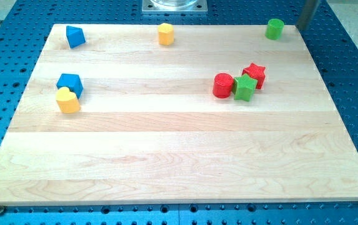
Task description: Separate the red star from other blocks
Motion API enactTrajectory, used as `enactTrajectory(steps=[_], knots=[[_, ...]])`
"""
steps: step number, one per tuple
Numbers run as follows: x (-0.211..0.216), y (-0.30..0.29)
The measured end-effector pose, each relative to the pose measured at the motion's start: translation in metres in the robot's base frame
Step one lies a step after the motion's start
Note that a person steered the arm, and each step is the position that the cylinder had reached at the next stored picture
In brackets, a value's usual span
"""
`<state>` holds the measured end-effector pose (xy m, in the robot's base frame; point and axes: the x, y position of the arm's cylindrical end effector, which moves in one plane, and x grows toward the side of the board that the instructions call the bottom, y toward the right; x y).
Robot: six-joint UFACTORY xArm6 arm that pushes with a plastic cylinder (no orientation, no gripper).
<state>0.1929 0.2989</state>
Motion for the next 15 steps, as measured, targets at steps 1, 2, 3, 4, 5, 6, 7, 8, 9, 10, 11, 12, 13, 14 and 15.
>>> enactTrajectory(steps=[1,2,3,4,5,6,7,8,9,10,11,12,13,14,15], knots=[[0.007,-0.041],[0.035,-0.042],[0.048,0.002],[0.075,0.011],[0.095,-0.012],[0.12,-0.038],[0.162,-0.088],[0.182,-0.126],[0.198,-0.15],[0.21,-0.208],[0.261,-0.214],[0.254,-0.209],[0.25,-0.178],[0.275,-0.163],[0.302,-0.221]])
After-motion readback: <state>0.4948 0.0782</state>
